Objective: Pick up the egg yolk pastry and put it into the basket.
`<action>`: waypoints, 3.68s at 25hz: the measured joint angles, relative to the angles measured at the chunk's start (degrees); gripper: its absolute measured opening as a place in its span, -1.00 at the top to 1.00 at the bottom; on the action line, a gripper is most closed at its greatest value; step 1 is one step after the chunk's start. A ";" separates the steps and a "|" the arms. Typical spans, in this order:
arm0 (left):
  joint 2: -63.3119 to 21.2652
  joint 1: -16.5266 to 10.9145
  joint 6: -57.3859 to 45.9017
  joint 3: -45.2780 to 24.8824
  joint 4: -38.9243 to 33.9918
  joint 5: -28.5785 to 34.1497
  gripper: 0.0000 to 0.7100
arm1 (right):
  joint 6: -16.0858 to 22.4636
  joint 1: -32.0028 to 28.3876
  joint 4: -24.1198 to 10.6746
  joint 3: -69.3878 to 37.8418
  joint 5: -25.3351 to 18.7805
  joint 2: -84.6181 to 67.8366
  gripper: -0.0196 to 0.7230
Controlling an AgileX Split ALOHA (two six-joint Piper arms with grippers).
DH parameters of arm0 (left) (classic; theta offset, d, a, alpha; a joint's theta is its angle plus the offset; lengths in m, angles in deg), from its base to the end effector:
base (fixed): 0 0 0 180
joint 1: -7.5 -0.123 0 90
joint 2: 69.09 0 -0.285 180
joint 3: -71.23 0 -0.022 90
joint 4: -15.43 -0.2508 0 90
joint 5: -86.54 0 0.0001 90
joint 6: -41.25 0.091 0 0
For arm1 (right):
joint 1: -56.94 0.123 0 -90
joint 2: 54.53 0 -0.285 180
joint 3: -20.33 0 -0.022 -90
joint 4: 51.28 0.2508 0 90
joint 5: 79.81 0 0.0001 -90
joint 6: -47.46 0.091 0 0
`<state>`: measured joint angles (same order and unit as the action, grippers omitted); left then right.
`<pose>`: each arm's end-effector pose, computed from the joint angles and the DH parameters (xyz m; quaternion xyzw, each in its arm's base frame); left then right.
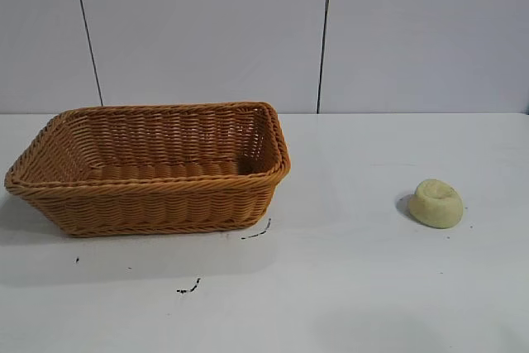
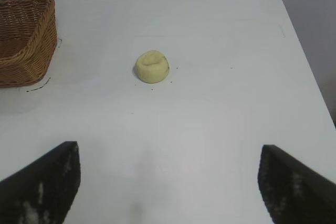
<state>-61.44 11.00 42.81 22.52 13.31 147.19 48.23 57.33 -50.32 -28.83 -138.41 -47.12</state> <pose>-0.0047 0.0032 0.2768 0.0369 0.8517 0.0096 0.5226 -0.0031 0.0013 0.2775 0.0027 0.8442 0.0138 0.5359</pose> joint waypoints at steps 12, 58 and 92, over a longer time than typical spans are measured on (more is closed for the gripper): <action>0.00 0.00 0.00 0.00 0.00 0.00 -0.95 | 0.00 0.00 0.00 0.51 -0.13 1.21 -0.82; 0.00 0.00 0.00 0.00 0.00 0.00 -0.95 | -6.82 5.28 -0.19 54.22 2.01 112.11 -0.84; 0.00 0.00 0.00 0.00 0.00 0.00 -0.95 | -6.00 5.28 0.60 54.53 9.69 124.18 0.49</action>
<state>-61.44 11.00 42.81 22.52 13.31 147.19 42.23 62.61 -49.72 25.70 -128.72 77.06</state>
